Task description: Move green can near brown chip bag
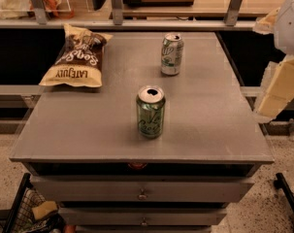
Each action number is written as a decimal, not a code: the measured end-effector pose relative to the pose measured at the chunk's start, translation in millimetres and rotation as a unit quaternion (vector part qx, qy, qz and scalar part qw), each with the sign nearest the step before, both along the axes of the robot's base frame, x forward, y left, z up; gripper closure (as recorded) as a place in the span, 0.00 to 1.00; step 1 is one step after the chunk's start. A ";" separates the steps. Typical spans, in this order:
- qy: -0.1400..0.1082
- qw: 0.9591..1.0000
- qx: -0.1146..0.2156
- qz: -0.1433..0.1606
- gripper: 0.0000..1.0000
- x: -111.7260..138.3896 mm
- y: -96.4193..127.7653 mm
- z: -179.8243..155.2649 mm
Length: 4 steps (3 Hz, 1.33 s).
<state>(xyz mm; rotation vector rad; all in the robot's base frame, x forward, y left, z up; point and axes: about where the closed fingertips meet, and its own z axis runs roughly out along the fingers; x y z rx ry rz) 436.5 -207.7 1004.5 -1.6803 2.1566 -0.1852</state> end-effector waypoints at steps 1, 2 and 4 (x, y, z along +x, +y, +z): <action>-0.001 1.000 0.002 0.001 0.00 0.5 0.6 -0.5; 0.015 0.999 0.029 0.006 0.00 9.3 8.3 -25.8; 0.024 0.997 0.069 0.024 0.00 17.3 18.6 -39.1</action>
Offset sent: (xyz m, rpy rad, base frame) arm 0.0220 0.0158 -0.0642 0.1318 0.0886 0.0227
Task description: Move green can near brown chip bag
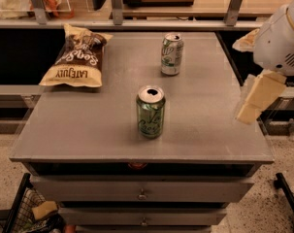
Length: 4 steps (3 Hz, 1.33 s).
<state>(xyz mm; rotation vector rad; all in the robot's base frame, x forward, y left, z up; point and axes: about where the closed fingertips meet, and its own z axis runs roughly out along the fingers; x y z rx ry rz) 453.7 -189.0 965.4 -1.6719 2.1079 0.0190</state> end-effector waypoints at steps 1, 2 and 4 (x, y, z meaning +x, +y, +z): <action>0.030 0.994 0.097 0.052 0.00 21.4 37.4 -35.6; 0.059 0.979 0.174 0.089 0.00 31.1 69.6 -57.3; 0.078 0.944 0.295 0.129 0.00 28.9 108.4 -68.8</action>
Offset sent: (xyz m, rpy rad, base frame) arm 0.0430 0.1022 -0.0794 0.5501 0.1925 0.2665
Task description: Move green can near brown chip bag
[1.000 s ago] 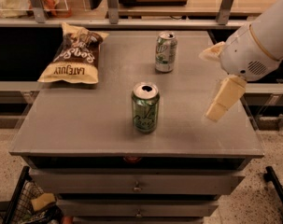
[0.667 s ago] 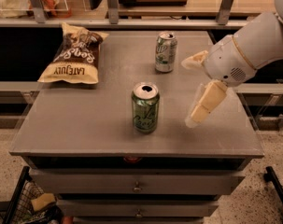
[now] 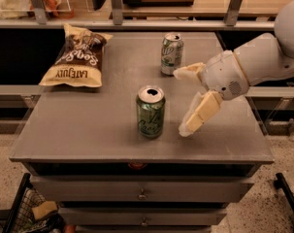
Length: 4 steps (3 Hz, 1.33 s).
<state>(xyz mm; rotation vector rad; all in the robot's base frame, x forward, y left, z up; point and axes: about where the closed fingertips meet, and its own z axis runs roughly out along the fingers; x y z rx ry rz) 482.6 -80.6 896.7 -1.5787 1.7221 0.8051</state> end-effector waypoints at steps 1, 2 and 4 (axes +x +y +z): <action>0.005 0.999 0.049 0.017 0.00 -5.6 20.8 -9.4; 0.001 0.996 0.085 0.020 0.00 -5.0 32.6 -21.2; -0.018 0.994 0.111 0.016 0.22 5.2 45.7 -31.4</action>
Offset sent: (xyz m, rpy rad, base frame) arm -0.0013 0.0413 -0.0367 0.2621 -0.0132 0.0318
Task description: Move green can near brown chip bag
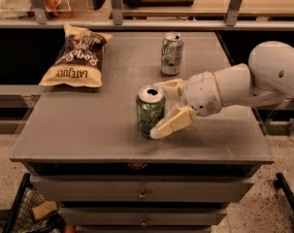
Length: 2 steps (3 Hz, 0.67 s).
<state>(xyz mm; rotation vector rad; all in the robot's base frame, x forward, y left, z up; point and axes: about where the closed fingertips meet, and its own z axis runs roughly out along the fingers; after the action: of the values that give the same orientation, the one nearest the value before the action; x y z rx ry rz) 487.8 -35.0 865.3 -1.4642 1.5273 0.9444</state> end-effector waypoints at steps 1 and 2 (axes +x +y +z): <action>-0.002 1.000 -0.016 -0.010 0.46 1.9 1.0 -2.3; -0.003 0.999 -0.028 -0.016 0.69 2.4 0.0 -1.9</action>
Offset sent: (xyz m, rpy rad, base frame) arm 0.0043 -0.0062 -0.0019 -0.0855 -0.0059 -0.0544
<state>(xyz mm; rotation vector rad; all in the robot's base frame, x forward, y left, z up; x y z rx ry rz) 490.2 -34.9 863.4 -1.4764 1.5797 0.8854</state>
